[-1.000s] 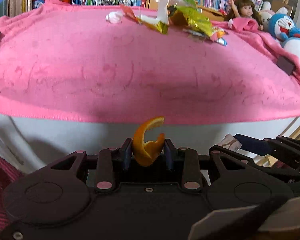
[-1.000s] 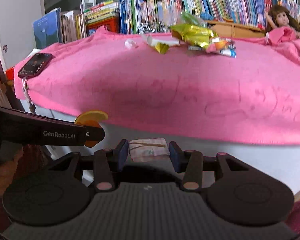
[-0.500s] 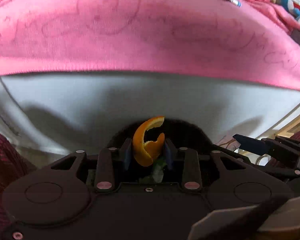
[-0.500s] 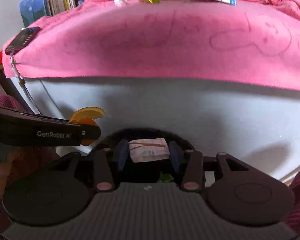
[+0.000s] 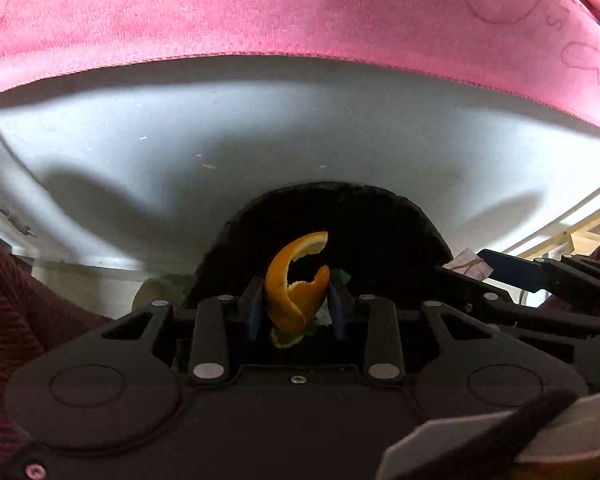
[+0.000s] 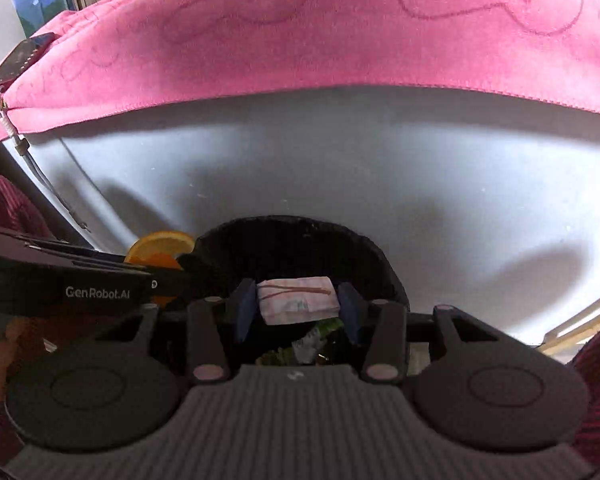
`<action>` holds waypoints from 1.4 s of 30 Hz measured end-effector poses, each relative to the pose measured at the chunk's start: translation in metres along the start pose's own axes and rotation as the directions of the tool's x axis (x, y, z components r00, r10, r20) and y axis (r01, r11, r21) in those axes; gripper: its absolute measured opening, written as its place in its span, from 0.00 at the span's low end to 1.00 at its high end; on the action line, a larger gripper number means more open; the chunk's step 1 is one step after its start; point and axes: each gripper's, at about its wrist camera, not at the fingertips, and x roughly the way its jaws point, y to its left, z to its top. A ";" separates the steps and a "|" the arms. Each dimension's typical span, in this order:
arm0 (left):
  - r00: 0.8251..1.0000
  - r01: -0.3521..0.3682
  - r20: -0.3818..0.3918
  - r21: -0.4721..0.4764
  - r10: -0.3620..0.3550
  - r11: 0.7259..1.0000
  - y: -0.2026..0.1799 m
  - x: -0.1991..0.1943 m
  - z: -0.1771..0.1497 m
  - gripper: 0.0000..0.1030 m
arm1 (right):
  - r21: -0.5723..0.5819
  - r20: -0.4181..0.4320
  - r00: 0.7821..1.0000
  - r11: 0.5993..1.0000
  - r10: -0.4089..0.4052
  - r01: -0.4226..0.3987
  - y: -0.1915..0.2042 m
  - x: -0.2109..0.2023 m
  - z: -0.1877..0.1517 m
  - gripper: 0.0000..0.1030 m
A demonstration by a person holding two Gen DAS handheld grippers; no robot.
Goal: Collect trash
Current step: 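Lower the peel and white packet into the bin and open both grippers, then raise both open grippers back over the trash pile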
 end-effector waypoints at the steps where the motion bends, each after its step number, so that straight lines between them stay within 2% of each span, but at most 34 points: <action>1: 1.000 -0.002 -0.005 0.001 0.002 1.000 -0.001 0.001 0.000 0.31 | 0.001 -0.002 1.000 1.000 -0.001 0.001 0.000 0.001 0.000 0.50; 13: 1.000 -0.002 -0.028 -0.001 0.002 1.000 0.001 0.005 -0.004 0.33 | 0.002 -0.015 1.000 1.000 0.000 0.000 0.004 0.006 0.007 0.53; 14: 1.000 -0.002 -0.027 -0.001 0.002 1.000 0.001 0.005 -0.004 0.35 | 0.002 -0.014 1.000 1.000 0.001 -0.001 0.004 0.006 0.007 0.53; 17: 1.000 -0.005 -0.018 -0.010 0.005 1.000 0.004 0.005 -0.004 0.40 | 0.003 -0.015 1.000 1.000 0.003 -0.003 0.004 0.006 0.007 0.61; 18: 1.000 -0.007 -0.013 -0.012 0.006 1.000 0.004 0.004 -0.004 0.45 | 0.004 -0.015 1.000 1.000 0.005 -0.005 0.004 0.006 0.006 0.63; 25: 0.999 -0.031 0.041 -0.018 0.032 0.999 0.006 -0.007 0.002 0.62 | 0.017 -0.004 1.000 1.000 0.004 -0.004 -0.002 0.000 0.008 0.70; 30: 0.994 -0.001 0.105 -0.026 0.003 1.000 0.011 -0.030 0.009 0.66 | -0.010 0.058 0.998 1.000 0.010 -0.010 -0.002 -0.020 0.017 0.71; 35: 0.970 0.049 0.236 0.014 -0.051 0.999 0.017 -0.074 0.024 0.69 | -0.061 0.182 0.982 0.997 0.053 -0.043 -0.003 -0.057 0.038 0.75; 37: 0.954 0.064 0.292 0.022 -0.068 0.998 0.020 -0.092 0.031 0.74 | -0.091 0.233 0.970 0.995 0.061 -0.040 -0.002 -0.072 0.047 0.77; 42: 0.903 0.084 0.420 0.039 -0.093 0.996 0.021 -0.131 0.050 0.81 | -0.141 0.348 0.936 0.990 0.057 -0.008 -0.005 -0.099 0.074 0.80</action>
